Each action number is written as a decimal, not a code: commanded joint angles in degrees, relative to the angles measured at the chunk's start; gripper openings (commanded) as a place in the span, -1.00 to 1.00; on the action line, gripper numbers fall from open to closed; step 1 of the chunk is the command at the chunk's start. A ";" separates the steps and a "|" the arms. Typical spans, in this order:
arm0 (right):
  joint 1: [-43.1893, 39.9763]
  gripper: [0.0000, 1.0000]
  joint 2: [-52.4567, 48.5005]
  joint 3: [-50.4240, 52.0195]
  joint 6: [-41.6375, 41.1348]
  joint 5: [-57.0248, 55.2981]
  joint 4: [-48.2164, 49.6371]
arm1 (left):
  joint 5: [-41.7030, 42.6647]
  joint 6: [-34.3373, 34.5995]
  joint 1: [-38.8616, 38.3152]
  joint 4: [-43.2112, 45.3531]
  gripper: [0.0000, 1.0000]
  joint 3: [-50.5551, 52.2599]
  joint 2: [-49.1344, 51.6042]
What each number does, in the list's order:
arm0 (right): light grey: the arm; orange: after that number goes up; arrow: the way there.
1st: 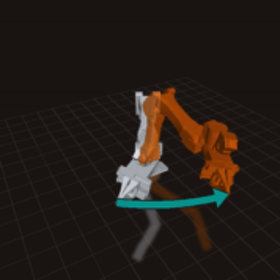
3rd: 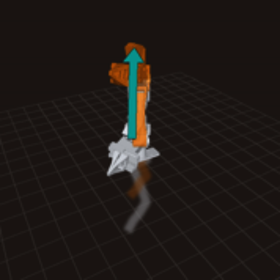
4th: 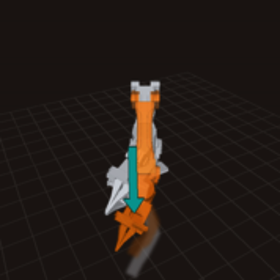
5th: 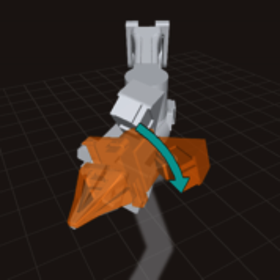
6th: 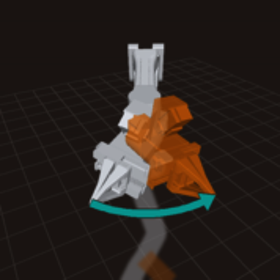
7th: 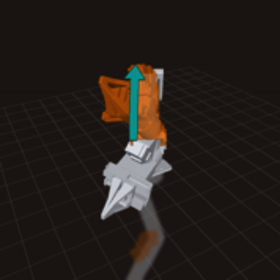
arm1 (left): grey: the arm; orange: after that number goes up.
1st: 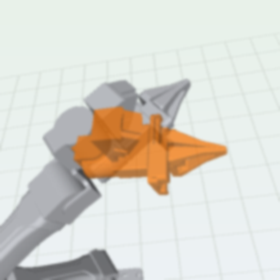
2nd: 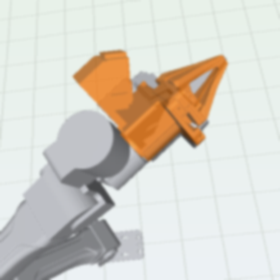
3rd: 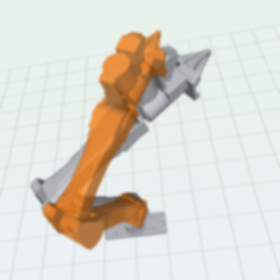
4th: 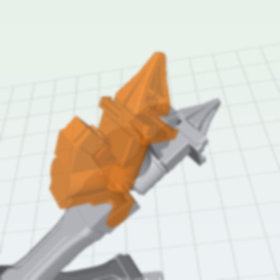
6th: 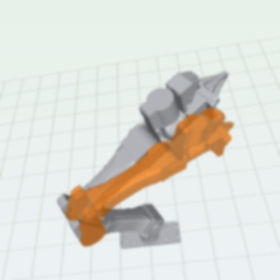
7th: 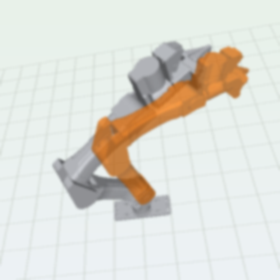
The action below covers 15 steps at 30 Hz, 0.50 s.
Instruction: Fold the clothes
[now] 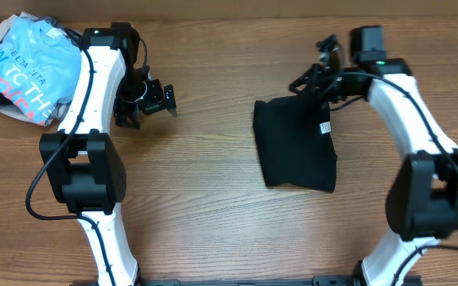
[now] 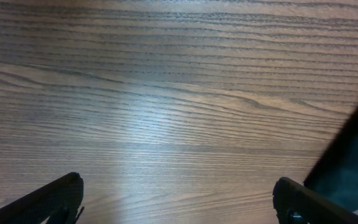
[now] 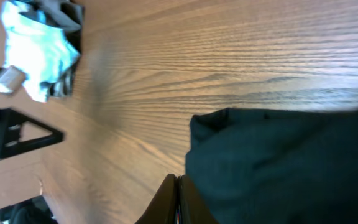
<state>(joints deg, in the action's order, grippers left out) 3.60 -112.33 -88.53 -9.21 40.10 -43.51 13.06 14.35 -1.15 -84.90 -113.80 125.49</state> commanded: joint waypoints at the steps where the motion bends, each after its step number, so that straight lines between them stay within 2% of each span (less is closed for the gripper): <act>1: -0.46 -0.92 -4.90 -0.63 -2.67 -2.49 1.46 | 0.07 -1.53 -0.42 -0.31 1.00 0.31 0.13; 8: -2.29 -0.92 -12.96 -0.63 -2.91 -3.17 7.91 | 0.09 -1.51 -0.63 -0.11 1.00 0.31 0.13; 15: -6.29 -0.92 -18.32 -0.63 -5.11 -12.24 13.09 | 0.09 -1.51 -0.76 -0.26 1.00 0.31 0.13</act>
<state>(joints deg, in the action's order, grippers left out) -0.43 -128.70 -88.53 -13.17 33.41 -31.44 13.04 14.35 -1.15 -85.08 -113.80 125.49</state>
